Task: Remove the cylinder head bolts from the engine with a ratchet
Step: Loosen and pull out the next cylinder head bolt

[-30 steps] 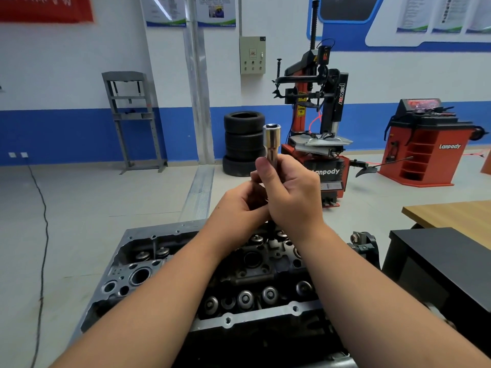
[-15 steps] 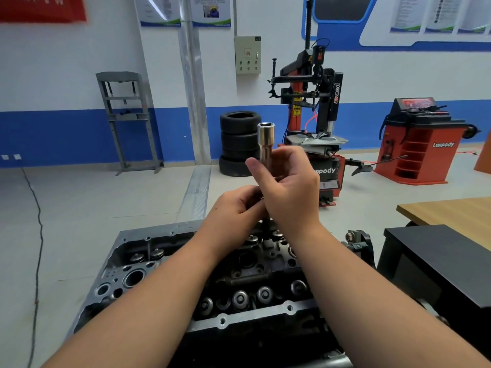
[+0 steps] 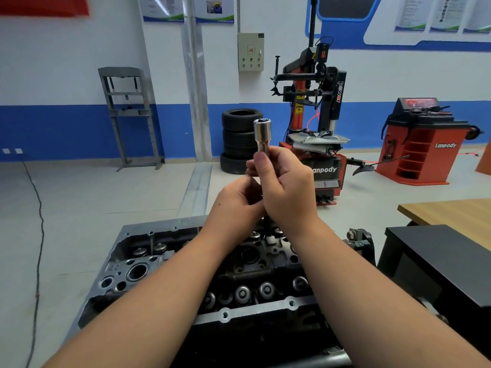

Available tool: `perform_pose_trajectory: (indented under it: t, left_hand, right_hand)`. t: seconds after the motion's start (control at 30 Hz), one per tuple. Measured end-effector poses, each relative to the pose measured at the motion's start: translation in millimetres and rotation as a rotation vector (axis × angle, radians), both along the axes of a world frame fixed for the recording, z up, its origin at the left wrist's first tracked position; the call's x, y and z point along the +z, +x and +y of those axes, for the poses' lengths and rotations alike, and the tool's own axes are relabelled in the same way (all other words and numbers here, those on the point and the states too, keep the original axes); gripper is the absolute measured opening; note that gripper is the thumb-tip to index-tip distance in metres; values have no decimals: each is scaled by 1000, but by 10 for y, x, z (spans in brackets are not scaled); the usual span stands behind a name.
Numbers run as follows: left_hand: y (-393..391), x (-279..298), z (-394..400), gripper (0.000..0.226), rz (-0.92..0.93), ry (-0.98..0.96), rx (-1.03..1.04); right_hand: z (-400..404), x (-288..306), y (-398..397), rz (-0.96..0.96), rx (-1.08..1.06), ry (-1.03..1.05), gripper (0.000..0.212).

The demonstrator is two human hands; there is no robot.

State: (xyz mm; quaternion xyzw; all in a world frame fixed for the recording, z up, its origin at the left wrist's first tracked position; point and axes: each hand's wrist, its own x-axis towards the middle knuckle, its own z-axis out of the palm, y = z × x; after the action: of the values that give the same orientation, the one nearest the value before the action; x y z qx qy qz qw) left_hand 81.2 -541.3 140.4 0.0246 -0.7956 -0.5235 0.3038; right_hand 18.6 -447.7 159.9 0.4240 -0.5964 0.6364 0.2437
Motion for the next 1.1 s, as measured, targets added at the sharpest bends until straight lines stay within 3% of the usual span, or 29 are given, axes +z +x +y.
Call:
perform_pose_trajectory:
  t: [0.1,0.27,0.37,0.43,0.5,0.57,0.63,0.73,0.87,0.97,1.1]
  left_hand:
    - [-7,16,15,26,-8,-14,1]
    - [-22,12,-19,17,-27,-122,15]
    - [13,28,-25,23,-66,-154,-77]
    - [55,45,-9,13,-120,-158,-176]
    - [96,61,2,28,-169,-152,-220]
    - [125,66,-3,22,-188,-115,-227]
    - [137,59,-29,14,-190,-156,-178]
    - [130,46,-41,5,-134,-187,-74]
    - [105,65,27,22,-87,-157,27]
    - [113,49,-7,23,-74,-125,-45]
    - [151,10,-50,10,-69,-126,-162]
  right_hand:
    - [3,154,103,-47,-10,24,26]
    - [-104,480,247,-394,169,-24,44]
    - [-143,529,253,-424,210,-67,43]
    - [-94,580,188,-574,411,-37,42]
    - [-1,653,82,-705,671,77,44]
    - [117,692,28,-772,769,136,46]
    - [161,714,58,-791,717,132,43]
    - [98,731,237,-725,426,112,29]
    - [-29,681,403,-571,222,13,29]
    - [16,735,327,-664,361,-2,42]
    - [195,830,136,-750,676,186,43]
